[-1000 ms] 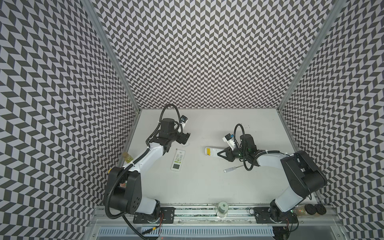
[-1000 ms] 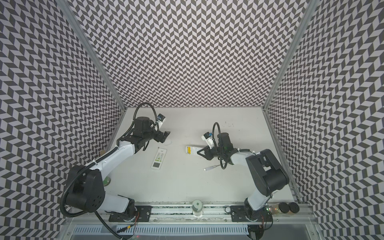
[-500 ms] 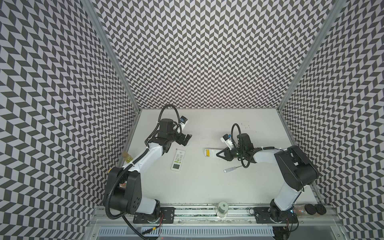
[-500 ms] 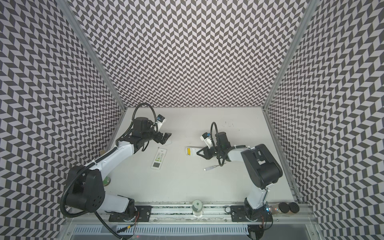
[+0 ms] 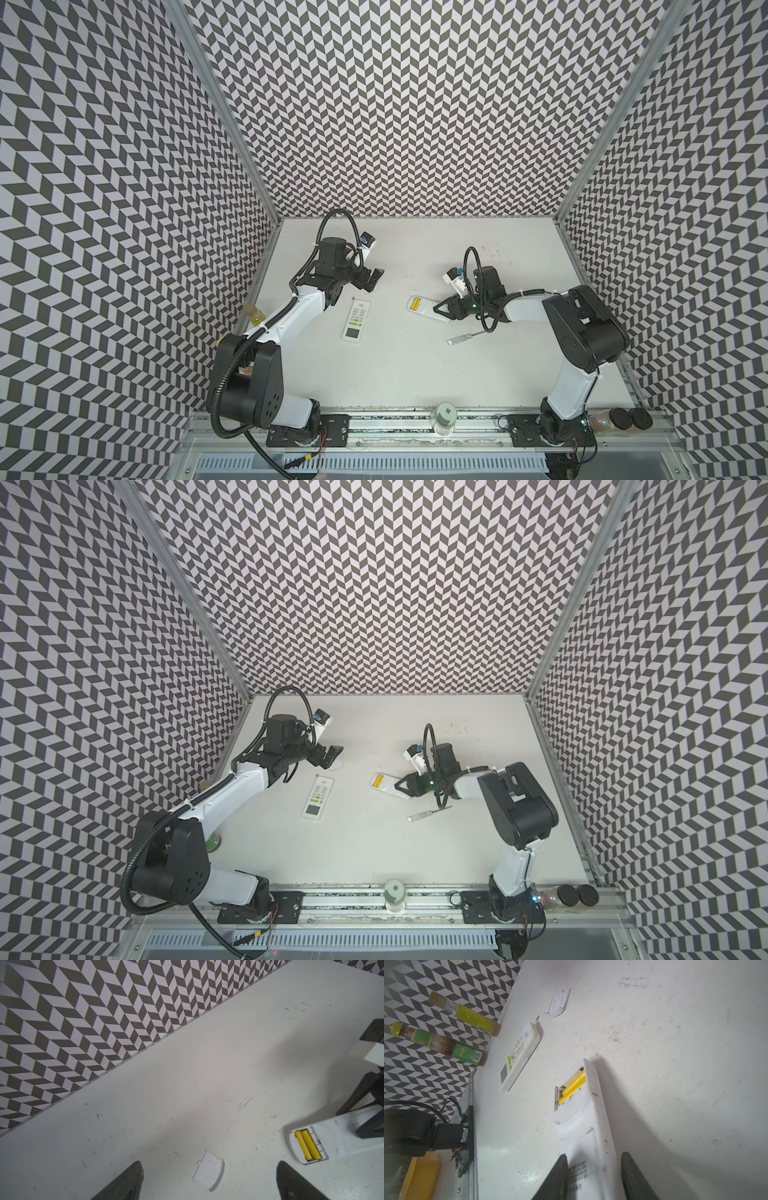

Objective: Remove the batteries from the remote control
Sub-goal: 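Lower the remote with the right gripper and set it on the table, batteries up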

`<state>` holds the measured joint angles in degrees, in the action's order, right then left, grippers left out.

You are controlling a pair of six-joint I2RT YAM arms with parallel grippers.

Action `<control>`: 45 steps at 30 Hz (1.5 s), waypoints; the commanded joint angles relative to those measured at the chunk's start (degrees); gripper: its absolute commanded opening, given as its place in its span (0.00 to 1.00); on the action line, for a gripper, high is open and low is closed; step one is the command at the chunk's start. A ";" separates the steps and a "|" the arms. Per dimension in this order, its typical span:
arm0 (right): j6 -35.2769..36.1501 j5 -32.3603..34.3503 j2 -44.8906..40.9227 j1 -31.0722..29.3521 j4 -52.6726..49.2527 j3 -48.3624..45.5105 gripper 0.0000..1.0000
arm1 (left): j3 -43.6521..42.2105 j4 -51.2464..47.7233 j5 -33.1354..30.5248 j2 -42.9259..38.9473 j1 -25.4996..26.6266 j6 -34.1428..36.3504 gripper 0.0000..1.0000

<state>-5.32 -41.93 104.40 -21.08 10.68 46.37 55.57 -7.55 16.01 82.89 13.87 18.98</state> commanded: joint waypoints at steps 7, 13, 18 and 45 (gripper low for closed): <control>1.95 7.61 -5.48 0.32 -2.10 -0.38 0.56 | 4.72 -3.50 3.03 3.93 4.15 -0.83 1.00; 2.87 13.67 -10.73 -0.30 -5.08 -2.62 0.67 | 6.82 -4.89 4.65 6.66 5.12 -4.79 1.00; 3.82 20.16 -13.92 -3.40 -9.02 -4.60 0.74 | 5.78 -4.08 6.67 7.19 5.35 -5.95 1.00; 13.23 38.44 -11.64 -13.09 -15.94 -2.99 1.00 | 5.92 -4.73 3.92 7.54 5.46 -3.79 1.00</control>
<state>6.72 -5.37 92.01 -33.71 -6.33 42.22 60.80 -12.05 20.60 90.87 19.16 14.06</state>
